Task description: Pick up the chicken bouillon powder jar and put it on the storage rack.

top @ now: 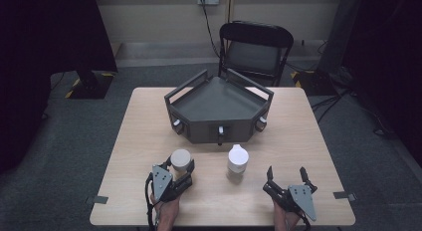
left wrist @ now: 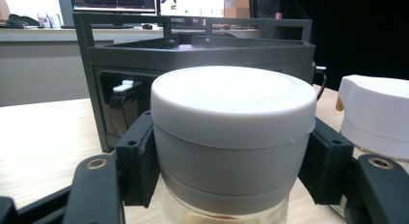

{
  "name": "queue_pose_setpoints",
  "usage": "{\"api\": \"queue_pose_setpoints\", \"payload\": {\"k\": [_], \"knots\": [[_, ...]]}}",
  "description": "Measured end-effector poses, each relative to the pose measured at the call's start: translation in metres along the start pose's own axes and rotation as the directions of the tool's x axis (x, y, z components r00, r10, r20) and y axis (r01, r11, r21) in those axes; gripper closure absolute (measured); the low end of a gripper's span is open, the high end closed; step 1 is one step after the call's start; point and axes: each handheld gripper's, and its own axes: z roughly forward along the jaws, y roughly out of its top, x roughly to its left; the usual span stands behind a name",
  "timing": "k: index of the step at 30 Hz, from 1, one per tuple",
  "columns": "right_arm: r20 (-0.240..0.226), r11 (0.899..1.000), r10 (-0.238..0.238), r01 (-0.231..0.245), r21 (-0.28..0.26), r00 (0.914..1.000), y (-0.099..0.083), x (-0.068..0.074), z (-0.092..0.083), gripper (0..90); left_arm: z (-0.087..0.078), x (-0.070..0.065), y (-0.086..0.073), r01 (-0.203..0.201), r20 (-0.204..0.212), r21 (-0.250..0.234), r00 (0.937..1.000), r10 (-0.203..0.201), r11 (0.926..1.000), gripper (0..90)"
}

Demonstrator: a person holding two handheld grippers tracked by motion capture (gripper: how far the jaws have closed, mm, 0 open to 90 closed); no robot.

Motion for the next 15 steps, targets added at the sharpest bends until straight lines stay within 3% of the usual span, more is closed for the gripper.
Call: {"api": "queue_pose_setpoints", "payload": {"k": [15], "knots": [[-0.005, 1.000, 0.000, 0.000, 0.000, 1.0000, 0.000, -0.001, 0.000, 0.0, 0.009, -0.002, 0.019, -0.010, 0.010, -0.025, 0.9999, 0.010, 0.9996, 34.2]]}}
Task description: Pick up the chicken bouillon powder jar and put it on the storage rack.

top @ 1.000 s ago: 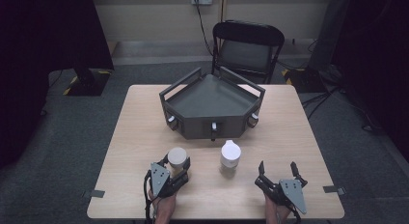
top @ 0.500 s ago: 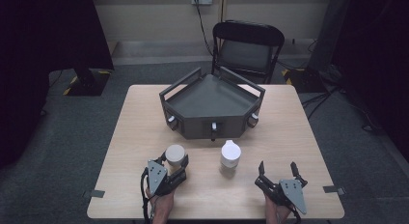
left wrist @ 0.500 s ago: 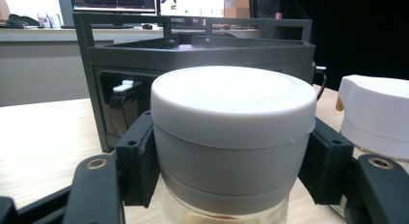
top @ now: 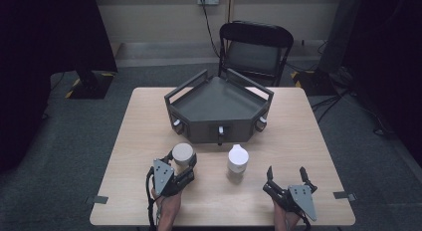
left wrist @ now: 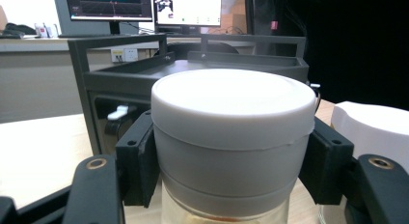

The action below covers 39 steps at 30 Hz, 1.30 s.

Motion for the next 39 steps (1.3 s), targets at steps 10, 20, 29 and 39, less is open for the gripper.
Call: {"api": "queue_pose_setpoints", "payload": {"k": [10, 20, 29, 39], "knots": [[0.001, 1.000, 0.000, 0.000, 0.000, 1.0000, 0.000, 0.000, 0.000, 0.0, 0.010, 0.010, 0.023, 0.002, 0.021, 0.007, 0.9998, -0.002, 1.0000, 34.2], [-0.003, 1.000, 0.000, 0.000, 0.000, 1.0000, 0.000, -0.001, 0.000, 0.0, 0.019, 0.012, 0.032, -0.002, 0.031, 0.007, 0.9995, 0.001, 1.0000, 34.2], [-0.004, 1.000, 0.000, 0.000, 0.000, 1.0000, 0.000, -0.001, 0.000, 0.0, 0.026, 0.009, 0.043, -0.018, 0.061, 0.015, 0.9980, 0.017, 0.9997, 34.2], [-0.002, 1.000, 0.000, 0.000, 0.000, 1.0000, 0.000, 0.000, -0.001, 0.0, 0.041, 0.011, 0.064, -0.043, 0.073, 0.007, 0.9964, 0.043, 0.9990, 34.2]]}}
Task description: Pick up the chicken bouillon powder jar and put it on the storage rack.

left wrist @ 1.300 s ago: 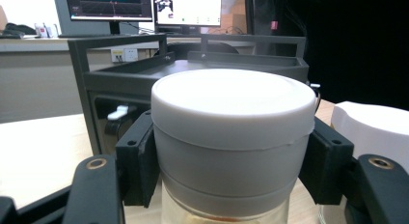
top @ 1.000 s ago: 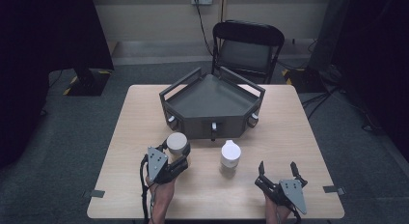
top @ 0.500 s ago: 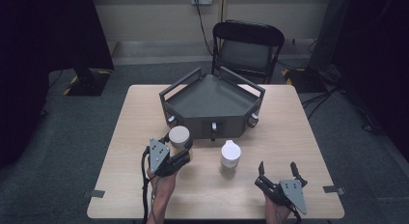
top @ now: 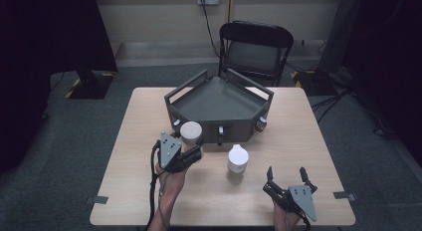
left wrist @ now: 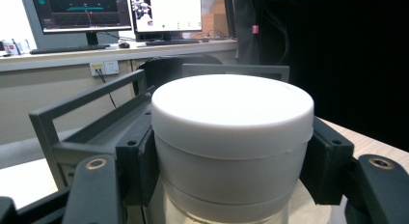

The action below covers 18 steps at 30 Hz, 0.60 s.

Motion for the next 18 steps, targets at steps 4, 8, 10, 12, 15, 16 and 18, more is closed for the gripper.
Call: {"api": "queue_pose_setpoints", "payload": {"k": [4, 8, 10, 12, 15, 16, 18], "knots": [[0.001, 1.000, 0.000, 0.000, 0.000, 1.0000, 0.000, 0.000, 0.000, 0.0, 0.005, 0.002, 0.007, 0.004, -0.003, -0.001, 1.0000, -0.004, 1.0000, 34.2], [0.001, 1.000, 0.000, 0.000, 0.000, 1.0000, 0.000, 0.000, 0.000, 0.0, 0.012, 0.003, 0.017, 0.002, -0.004, -0.006, 1.0000, -0.002, 1.0000, 34.2], [0.000, 1.000, 0.000, 0.000, 0.000, 1.0000, 0.000, 0.000, 0.000, 0.0, 0.015, 0.004, 0.021, 0.004, 0.005, -0.011, 1.0000, -0.004, 0.9999, 34.1], [0.001, 1.000, -0.001, 0.001, 0.000, 1.0000, 0.000, 0.000, 0.000, 0.0, 0.017, 0.004, 0.025, -0.004, 0.007, -0.015, 1.0000, 0.004, 0.9999, 34.1], [0.001, 1.000, -0.001, 0.001, 0.000, 1.0000, 0.000, 0.000, 0.000, 0.0, 0.022, 0.003, 0.033, -0.009, 0.003, -0.017, 1.0000, 0.009, 0.9998, 34.2], [0.002, 1.000, -0.001, 0.001, 0.000, 1.0000, 0.000, 0.000, 0.000, 0.0, 0.024, 0.002, 0.035, -0.013, -0.001, -0.017, 0.9999, 0.013, 0.9998, 34.2], [0.002, 1.000, -0.001, 0.001, 0.000, 1.0000, 0.000, 0.000, 0.000, 0.0, 0.028, 0.001, 0.039, -0.018, -0.008, -0.017, 0.9998, 0.018, 0.9997, 34.2]]}}
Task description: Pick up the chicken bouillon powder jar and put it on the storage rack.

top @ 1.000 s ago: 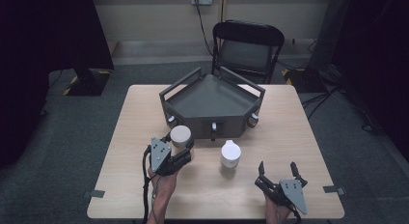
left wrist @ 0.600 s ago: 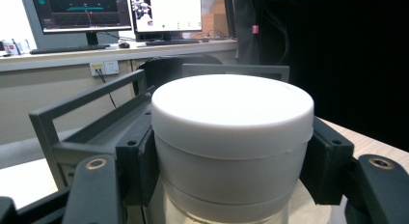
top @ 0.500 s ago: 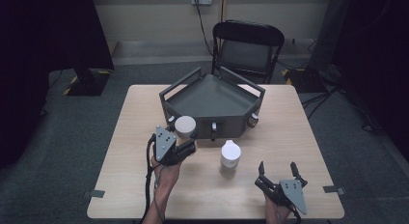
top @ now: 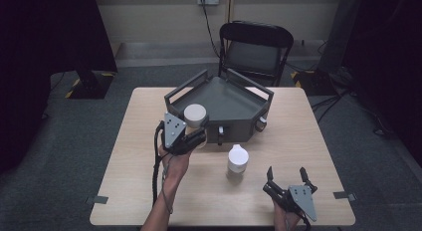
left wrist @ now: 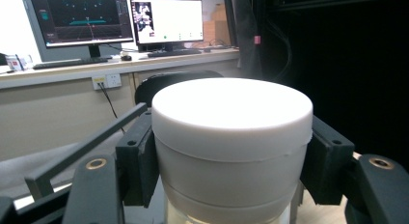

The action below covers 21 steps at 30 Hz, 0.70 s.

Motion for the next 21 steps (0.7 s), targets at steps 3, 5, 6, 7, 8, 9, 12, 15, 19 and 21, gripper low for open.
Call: {"api": "queue_pose_setpoints", "payload": {"k": [3, 5, 6, 7, 8, 9, 12, 15, 19, 21], "knots": [[0.001, 1.000, 0.001, -0.001, 0.000, 1.0000, 0.000, 0.000, 0.000, 0.0, 0.006, 0.001, 0.006, 0.002, -0.004, 0.000, 1.0000, -0.002, 1.0000, 34.2], [0.000, 1.000, 0.001, -0.001, 0.000, 1.0000, 0.000, 0.000, 0.000, 0.0, 0.012, 0.001, 0.010, 0.010, -0.016, 0.005, 0.9998, -0.010, 0.9999, 34.2], [0.000, 1.000, 0.000, 0.000, 0.000, 1.0000, 0.000, 0.000, 0.000, 0.0, 0.014, 0.001, 0.012, 0.012, -0.023, 0.006, 0.9997, -0.012, 0.9999, 34.2], [0.000, 1.000, 0.001, -0.001, 0.000, 1.0000, 0.000, 0.000, 0.000, 0.0, 0.018, 0.002, 0.014, 0.012, -0.030, 0.009, 0.9995, -0.012, 0.9999, 34.2], [0.000, 1.000, 0.000, 0.000, 0.000, 1.0000, 0.000, 0.000, 0.000, 0.0, 0.021, 0.003, 0.016, 0.014, -0.035, 0.012, 0.9993, -0.014, 0.9998, 34.2], [0.000, 1.000, 0.001, -0.001, 0.000, 1.0000, 0.000, 0.000, 0.000, 0.0, 0.029, 0.005, 0.017, 0.016, -0.047, 0.005, 0.9988, -0.016, 0.9999, 34.2], [0.000, 1.000, 0.001, -0.001, 0.000, 1.0000, 0.000, 0.000, 0.000, 0.0, 0.035, 0.008, 0.018, 0.009, -0.045, 0.006, 0.9989, -0.009, 0.9999, 34.2], [0.000, 1.000, 0.001, -0.001, 0.000, 1.0000, 0.000, 0.000, 0.000, 0.0, 0.047, 0.012, 0.023, 0.017, -0.052, 0.013, 0.9985, -0.016, 0.9998, 34.2], [-0.002, 1.000, 0.001, -0.001, 0.000, 1.0000, 0.000, 0.000, 0.000, 0.0, 0.062, 0.015, 0.028, 0.016, -0.060, 0.017, 0.9981, -0.015, 0.9997, 34.2], [-0.002, 1.000, 0.001, -0.001, 0.000, 1.0000, 0.000, 0.000, 0.000, 0.0, 0.070, 0.019, 0.029, 0.020, -0.054, 0.026, 0.9984, -0.018, 0.9995, 34.2]]}}
